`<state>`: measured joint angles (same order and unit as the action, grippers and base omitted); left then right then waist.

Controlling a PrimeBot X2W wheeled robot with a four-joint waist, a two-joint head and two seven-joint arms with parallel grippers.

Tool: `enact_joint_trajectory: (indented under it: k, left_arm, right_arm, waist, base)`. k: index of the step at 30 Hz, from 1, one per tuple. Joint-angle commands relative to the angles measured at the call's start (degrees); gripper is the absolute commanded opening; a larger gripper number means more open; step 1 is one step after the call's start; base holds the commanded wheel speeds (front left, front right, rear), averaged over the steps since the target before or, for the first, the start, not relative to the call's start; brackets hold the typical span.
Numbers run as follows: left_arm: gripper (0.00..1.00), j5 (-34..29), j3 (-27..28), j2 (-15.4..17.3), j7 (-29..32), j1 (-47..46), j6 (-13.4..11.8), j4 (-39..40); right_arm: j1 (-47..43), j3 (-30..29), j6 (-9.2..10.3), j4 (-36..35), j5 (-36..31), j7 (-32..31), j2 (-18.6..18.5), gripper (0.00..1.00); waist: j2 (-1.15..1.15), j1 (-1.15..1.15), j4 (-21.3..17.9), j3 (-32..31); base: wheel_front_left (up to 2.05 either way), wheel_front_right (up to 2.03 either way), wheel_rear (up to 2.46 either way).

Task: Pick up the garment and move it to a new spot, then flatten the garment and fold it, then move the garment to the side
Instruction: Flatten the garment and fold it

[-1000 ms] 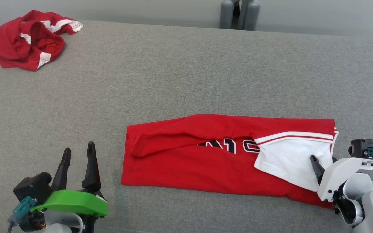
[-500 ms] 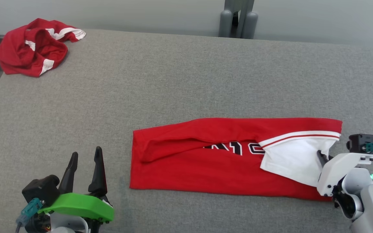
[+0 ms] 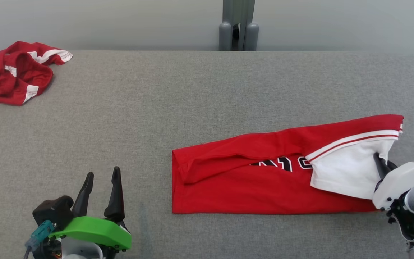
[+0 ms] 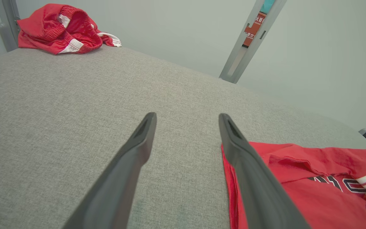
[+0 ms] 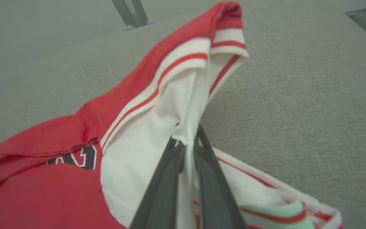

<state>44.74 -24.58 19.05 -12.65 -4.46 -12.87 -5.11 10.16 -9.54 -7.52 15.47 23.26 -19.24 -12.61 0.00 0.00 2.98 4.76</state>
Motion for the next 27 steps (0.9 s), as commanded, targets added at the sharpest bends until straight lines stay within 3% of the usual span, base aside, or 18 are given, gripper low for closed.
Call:
enact_joint_trajectory:
  k: [1, 7, 13, 18, 27]
  left_arm:
    - [1.00, -0.57, -0.10, 0.44, 0.29, 0.84, -0.07, 0.15]
    - [1.00, -0.51, -0.40, 0.68, 0.74, 0.43, -0.07, 0.45]
    - [1.00, -0.40, -0.60, 0.64, 0.91, -0.19, -0.06, 0.50]
    - [1.00, -0.25, -0.60, 0.47, 0.97, -0.79, -0.12, 0.59]
    - [1.00, -0.24, -1.07, -0.62, 0.53, -2.44, 0.59, -0.16]
  right_arm:
    - [-1.23, 1.14, 0.05, -2.39, 0.89, -0.85, 0.58, 0.00]
    - [-3.85, 7.55, 0.04, -12.20, 3.60, -4.20, 2.71, 0.00]
    - [-4.17, 16.36, 0.04, -16.90, 5.25, -5.65, 6.17, 0.00]
    - [-1.26, 22.54, 0.03, -14.21, 6.56, -3.19, 8.79, 0.00]
    - [6.80, 31.30, 0.04, -0.11, 12.92, 3.58, 9.63, 0.00]
  waist:
    - [0.00, 0.00, -0.36, -0.43]
    - [0.00, 0.00, 0.00, -0.51]
    - [0.00, 0.00, 1.66, -0.16]
    - [0.00, 0.00, 3.37, 0.46]
    - [0.00, 0.00, 7.55, 1.98]
  base:
    - [0.00, 0.00, 0.00]
    - [0.00, 0.00, 0.00]
    - [0.00, 0.00, 0.00]
    - [0.00, 0.00, 0.00]
    - [0.00, 0.00, 0.00]
